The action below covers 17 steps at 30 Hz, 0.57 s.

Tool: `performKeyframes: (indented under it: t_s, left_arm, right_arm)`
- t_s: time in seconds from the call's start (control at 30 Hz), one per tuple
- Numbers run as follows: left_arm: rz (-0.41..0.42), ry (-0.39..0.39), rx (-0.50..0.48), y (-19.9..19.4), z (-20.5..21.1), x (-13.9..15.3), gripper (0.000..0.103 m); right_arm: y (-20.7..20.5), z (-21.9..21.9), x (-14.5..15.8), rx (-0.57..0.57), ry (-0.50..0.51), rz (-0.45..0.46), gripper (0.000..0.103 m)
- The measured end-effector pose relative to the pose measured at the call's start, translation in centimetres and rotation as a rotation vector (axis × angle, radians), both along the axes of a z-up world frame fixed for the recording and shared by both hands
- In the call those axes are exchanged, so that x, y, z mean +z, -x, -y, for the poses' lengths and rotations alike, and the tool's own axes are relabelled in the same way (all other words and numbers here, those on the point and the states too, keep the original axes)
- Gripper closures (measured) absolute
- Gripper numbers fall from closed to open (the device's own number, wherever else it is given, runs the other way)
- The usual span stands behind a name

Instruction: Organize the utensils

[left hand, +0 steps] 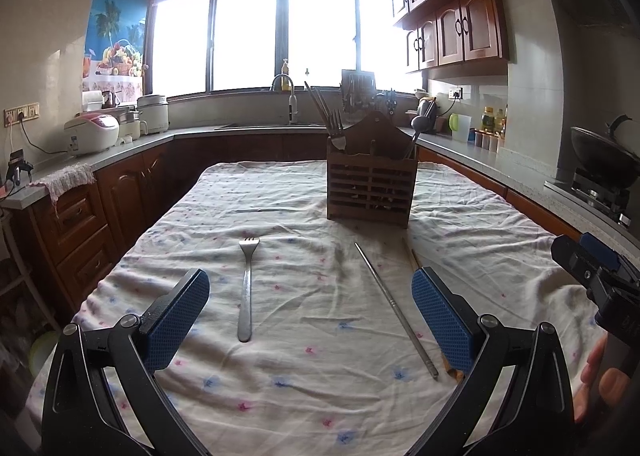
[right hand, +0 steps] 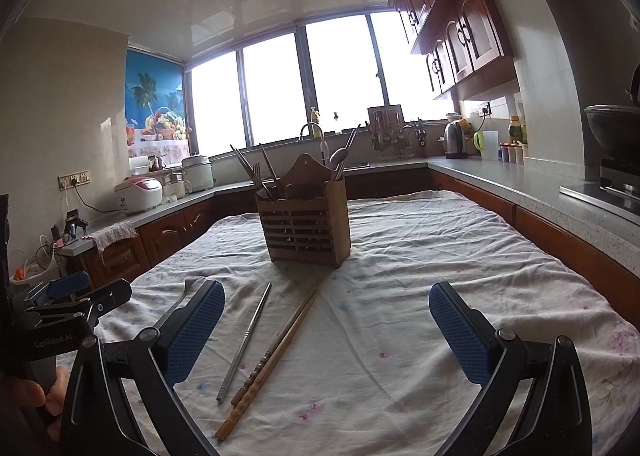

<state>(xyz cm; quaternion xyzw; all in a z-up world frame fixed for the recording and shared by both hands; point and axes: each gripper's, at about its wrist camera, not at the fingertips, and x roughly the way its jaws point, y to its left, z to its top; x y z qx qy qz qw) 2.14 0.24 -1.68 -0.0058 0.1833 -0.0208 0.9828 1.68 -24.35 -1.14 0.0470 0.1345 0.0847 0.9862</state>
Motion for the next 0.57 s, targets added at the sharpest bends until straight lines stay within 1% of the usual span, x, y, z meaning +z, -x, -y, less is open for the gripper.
performKeyframes:
  t_s: [0.4,0.57]
  left_arm:
    - [-0.011,0.005,0.008,-0.52,-0.24,-0.15,0.0]
    - [-0.013,0.004,-0.004,-0.71,-0.22,-0.23,0.0]
  right_arm:
    - [-0.75,-0.13,-0.33,-0.006,-0.001,-0.019,0.0]
    - [-1.08,-0.27,-0.38,-0.005,-0.006,-0.026,0.0]
